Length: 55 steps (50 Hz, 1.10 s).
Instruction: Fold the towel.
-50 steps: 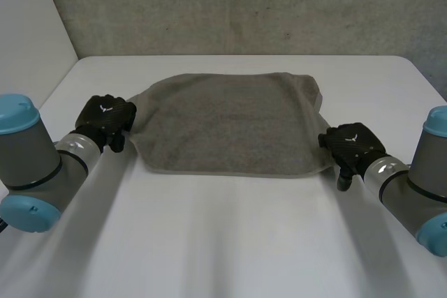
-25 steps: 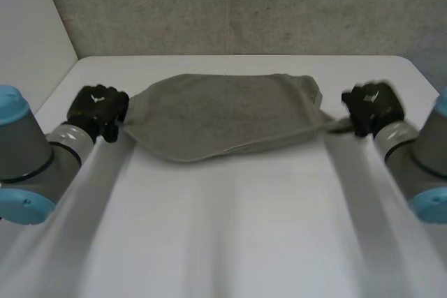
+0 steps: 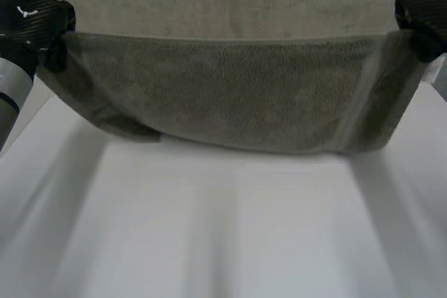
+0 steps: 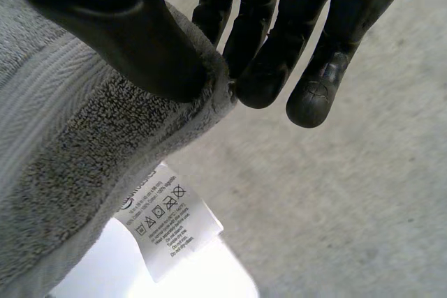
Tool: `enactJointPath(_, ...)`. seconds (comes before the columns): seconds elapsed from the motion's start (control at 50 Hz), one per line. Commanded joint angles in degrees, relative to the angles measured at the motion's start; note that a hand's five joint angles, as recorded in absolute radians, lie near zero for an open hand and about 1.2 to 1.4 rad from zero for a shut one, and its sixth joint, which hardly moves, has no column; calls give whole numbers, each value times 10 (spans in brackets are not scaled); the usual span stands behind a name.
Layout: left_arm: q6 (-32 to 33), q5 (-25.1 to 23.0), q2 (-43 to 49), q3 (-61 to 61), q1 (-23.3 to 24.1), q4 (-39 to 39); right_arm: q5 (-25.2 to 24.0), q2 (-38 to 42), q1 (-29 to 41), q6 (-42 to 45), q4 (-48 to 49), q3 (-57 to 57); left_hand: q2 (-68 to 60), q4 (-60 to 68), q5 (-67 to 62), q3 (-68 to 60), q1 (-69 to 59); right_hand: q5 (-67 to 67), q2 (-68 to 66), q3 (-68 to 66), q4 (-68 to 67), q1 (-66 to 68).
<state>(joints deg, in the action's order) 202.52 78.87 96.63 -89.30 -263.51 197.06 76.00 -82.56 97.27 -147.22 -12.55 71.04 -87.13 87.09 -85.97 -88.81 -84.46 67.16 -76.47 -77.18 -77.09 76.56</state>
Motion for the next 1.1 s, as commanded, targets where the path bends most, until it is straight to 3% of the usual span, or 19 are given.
enactJointPath(0.02, 7, 1, 126, 71, 24, -73, 16, 106, 30, 62, -48, -69, 71, -71, 160, 88, 45, 28, -35, -28, -29, 34)
enactJointPath(0.12, 72, 8, 252, 201, 44, -163, 48, 207, 56, 72, -47, -144, 71, -71, 160, 88, 45, 28, -35, -28, -29, 34)
enactJointPath(0.2, 102, 8, 277, 271, 51, -158, 64, 249, 70, 72, -37, -216, 71, -71, 160, 88, 45, 28, -35, -28, -29, 34)
enactJointPath(0.26, 103, 8, 290, 350, 52, -125, 89, 284, 84, 67, 22, -293, 71, -71, 160, 88, 45, 28, -35, -28, -29, 34)
enactJointPath(0.28, 96, 12, 293, 391, 53, -100, 102, 286, 90, 62, 81, -310, 71, -71, 160, 88, 45, 28, -35, -28, -29, 34)
enactJointPath(0.3, 96, 12, 293, 391, 53, -99, 102, 286, 90, 62, 82, -311, 71, -71, 160, 88, 45, 28, -35, -28, -29, 34)
enactJointPath(0.34, 57, 26, 287, 446, 62, -48, 128, 268, 99, 59, 229, -290, 71, -71, 160, 88, 45, 28, -35, -28, -29, 34)
enactJointPath(0.38, 29, 38, 278, 462, 63, -28, 136, 248, 99, 60, 284, -273, 71, -71, 160, 88, 45, 28, -35, -28, -29, 34)
enactJointPath(0.48, -56, 52, 250, 476, 56, -14, 137, 210, 99, 58, 292, -245, 71, -71, 160, 88, 45, 28, -35, -28, -29, 34)
enactJointPath(0.72, -74, 29, 246, 343, 49, -42, 100, 217, 92, 57, 149, -178, 71, -71, 160, 88, 45, 28, -35, -28, -29, 34)
enactJointPath(0.82, -72, -4, 233, 173, 22, -40, 64, 208, 87, 59, 127, -49, 71, -71, 160, 88, 45, 28, -35, -28, -29, 34)
enactJointPath(0.88, -71, -14, 228, 134, 18, -39, 57, 200, 85, 59, 126, -17, 71, -71, 160, 88, 45, 28, -35, -28, -29, 34)
enactJointPath(0.98, -65, -50, 206, 17, 1, -39, 36, 144, 49, 68, 124, 110, 71, -71, 160, 88, 45, 28, -35, -28, -29, 34)
enactJointPath(1.1, -35, -67, 151, -56, -27, -41, 29, 65, 19, 68, 121, 171, 71, -71, 160, 88, 45, 28, -35, -28, -29, 34)
